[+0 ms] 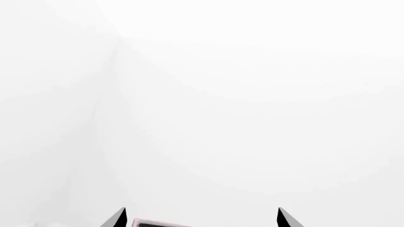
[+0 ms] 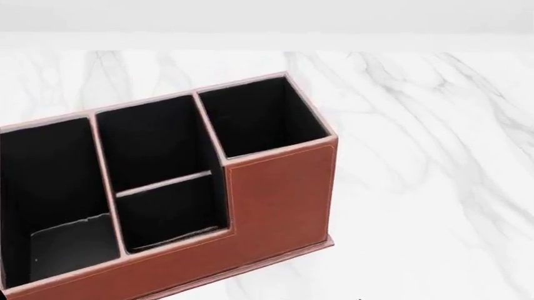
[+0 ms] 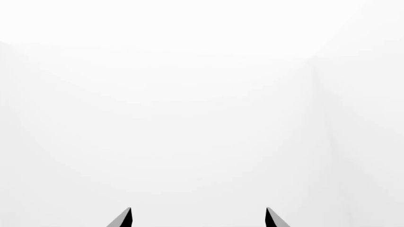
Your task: Pick up the book and place it in the back compartment of the caddy.
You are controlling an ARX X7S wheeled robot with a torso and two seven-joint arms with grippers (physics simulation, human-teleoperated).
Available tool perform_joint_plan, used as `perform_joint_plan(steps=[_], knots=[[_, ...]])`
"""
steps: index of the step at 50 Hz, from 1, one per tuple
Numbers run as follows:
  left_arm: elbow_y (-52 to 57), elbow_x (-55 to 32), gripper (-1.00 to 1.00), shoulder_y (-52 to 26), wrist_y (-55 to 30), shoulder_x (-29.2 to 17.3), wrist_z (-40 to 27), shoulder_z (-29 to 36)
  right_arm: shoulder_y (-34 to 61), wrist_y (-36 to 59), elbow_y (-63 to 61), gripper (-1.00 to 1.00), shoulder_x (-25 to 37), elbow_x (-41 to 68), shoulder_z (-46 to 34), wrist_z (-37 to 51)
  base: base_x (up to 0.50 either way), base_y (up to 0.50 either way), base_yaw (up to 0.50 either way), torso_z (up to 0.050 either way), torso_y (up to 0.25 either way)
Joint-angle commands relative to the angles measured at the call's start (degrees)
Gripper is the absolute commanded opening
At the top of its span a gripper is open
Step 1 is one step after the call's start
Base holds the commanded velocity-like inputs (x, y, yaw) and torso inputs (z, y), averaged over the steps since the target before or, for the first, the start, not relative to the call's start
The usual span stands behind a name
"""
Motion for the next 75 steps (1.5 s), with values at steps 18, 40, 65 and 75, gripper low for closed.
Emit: perform_joint_plan(steps=[18,40,65,75], knots=[[-0.4,0.1,1.0,-0.4,-0.2,-0.4,-0.7,0.5,0.5,2.3,0.2,1.0,-0.9,-3.6,0.8,2.3,0.0,0.0,0.0,0.0,0.0],[-0.3,0.3,1.0,-0.4,-0.1,-0.7,-1.2,0.8,0.5,2.3,0.2,1.0,-0.5,-4.2,0.4,3.2,0.0,0.03,0.0,0.0,0.0],[-0.2,0.3,1.0,-0.6,-0.8,-1.1,-1.9,1.1,0.5,-1.7,1.1,1.0,1.1,-2.1,-1.2,3.5,0.0,0.04,0.0,0.0,0.0],[-0.5,-0.1,1.0,-3.2,-3.5,-2.6,-1.3,1.0,1.1,-1.7,2.1,1.0,1.0,-2.7,-1.7,3.8,0.0,0.0,0.0,0.0,0.0]])
